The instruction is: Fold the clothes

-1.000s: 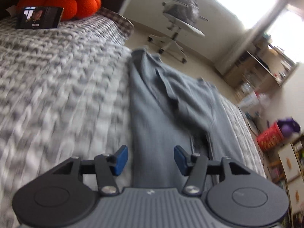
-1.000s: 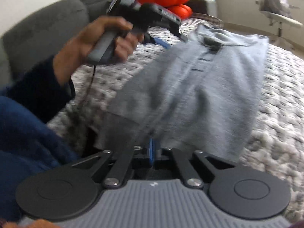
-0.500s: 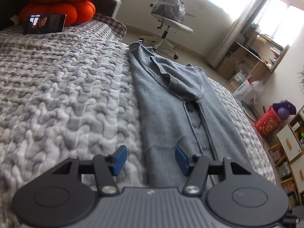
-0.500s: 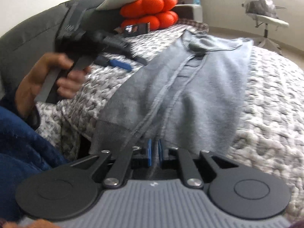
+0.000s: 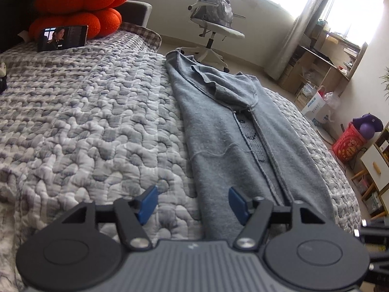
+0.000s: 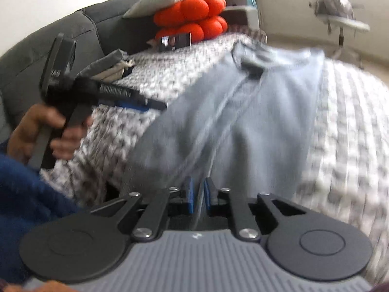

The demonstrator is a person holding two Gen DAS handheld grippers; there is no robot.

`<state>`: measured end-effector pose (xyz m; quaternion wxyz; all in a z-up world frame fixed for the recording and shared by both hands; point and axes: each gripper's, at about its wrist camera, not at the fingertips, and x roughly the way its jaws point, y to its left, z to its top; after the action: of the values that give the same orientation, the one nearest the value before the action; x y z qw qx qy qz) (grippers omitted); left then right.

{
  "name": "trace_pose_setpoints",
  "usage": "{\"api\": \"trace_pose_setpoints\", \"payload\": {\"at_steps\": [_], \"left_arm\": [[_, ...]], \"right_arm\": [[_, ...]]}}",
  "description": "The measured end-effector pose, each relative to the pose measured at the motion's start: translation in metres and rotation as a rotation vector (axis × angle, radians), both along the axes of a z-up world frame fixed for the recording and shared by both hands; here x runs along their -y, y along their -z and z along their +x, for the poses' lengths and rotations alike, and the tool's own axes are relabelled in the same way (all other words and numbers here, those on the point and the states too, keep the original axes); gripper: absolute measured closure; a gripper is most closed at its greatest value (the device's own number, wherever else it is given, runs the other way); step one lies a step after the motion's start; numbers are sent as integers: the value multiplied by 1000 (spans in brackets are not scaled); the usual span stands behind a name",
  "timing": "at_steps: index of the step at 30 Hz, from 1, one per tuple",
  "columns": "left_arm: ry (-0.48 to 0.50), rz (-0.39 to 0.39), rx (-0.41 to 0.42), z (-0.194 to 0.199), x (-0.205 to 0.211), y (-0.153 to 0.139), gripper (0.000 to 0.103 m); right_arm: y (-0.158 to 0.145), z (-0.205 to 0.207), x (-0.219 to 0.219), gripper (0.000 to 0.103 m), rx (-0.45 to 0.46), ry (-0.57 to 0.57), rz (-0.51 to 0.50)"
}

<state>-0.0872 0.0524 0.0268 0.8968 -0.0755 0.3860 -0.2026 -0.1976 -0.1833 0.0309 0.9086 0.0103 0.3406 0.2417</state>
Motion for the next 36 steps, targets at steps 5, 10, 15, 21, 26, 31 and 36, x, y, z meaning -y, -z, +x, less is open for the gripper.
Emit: {"api": "trace_pose_setpoints", "payload": {"at_steps": [5,10,15,21,26,31,36], "left_arm": [[-23,3,18,6,9,-1,37],[-34,91,69,9,26,6,67],[-40,127,108,2,23,11,80],[-30,128,97,-3,16,7,79],[-37,77,75,-3,7,0,76],[-10,94,91,3,16,-5,74],[32,120,105,11,28,-8,55]], "right_arm": [[5,36,-12,55,19,35,26],[20,54,-29,98,32,55,-70],[20,45,-21,100,30,99,-53],[14,42,-29,93,67,61,-87],[-5,44,-11,87,145,119,-37],[-9,62,10,87,176,203,-106],[8,76,31,87,115,269,-126]]}}
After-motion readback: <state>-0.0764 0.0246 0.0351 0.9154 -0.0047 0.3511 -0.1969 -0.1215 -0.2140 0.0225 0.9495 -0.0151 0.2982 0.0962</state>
